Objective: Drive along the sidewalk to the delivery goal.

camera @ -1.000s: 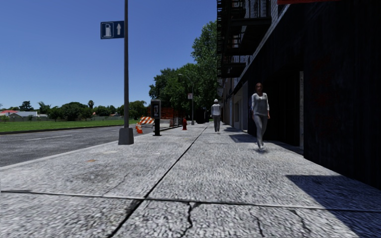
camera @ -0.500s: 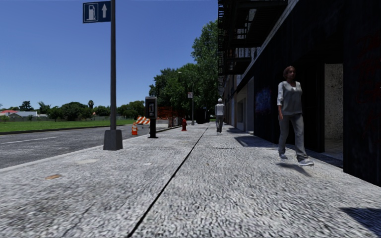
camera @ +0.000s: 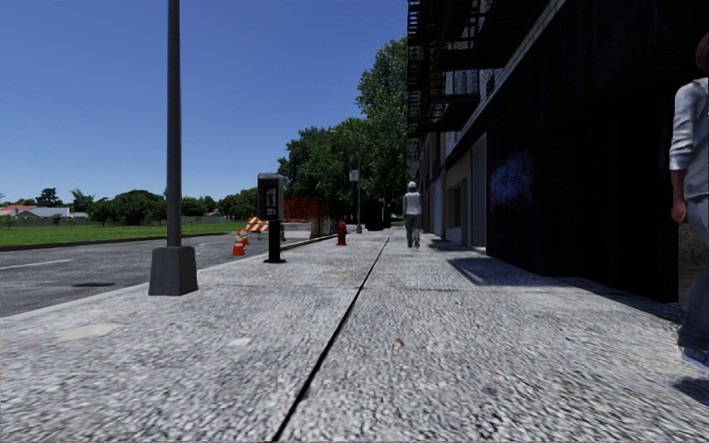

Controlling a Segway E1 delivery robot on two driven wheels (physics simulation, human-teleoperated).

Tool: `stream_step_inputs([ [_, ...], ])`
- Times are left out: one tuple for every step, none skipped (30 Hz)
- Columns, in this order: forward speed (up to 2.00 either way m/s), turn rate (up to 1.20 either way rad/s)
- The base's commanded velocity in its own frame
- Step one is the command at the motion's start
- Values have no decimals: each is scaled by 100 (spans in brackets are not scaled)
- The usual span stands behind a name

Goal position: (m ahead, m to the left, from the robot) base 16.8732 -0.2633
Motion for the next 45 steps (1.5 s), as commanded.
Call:
stream_step_inputs([
  [200, 0],
  [200, 0],
  [200, 0],
  [200, 0],
  [200, 0],
  [200, 0],
  [200, 0],
  [200, 0],
  [200, 0],
  [200, 0],
  [200, 0],
  [200, 0],
  [200, 0],
  [200, 0],
  [200, 0],
  [200, 0],
  [200, 0],
  [200, 0],
  [200, 0],
  [200, 0],
  [200, 0],
  [200, 0],
  [200, 0],
  [200, 0],
  [200, 0],
  [200, 0],
  [200, 0],
  [200, 0],
  [200, 0],
  [200, 0],
  [200, 0],
  [200, 0],
  [200, 0],
  [200, 0],
  [200, 0],
  [200, 0],
  [200, 0],
  [200, 0],
  [200, 0],
  [200, 0],
  [200, 0],
  [200, 0],
  [200, -3],
  [200, -11],
  [200, -11],
])
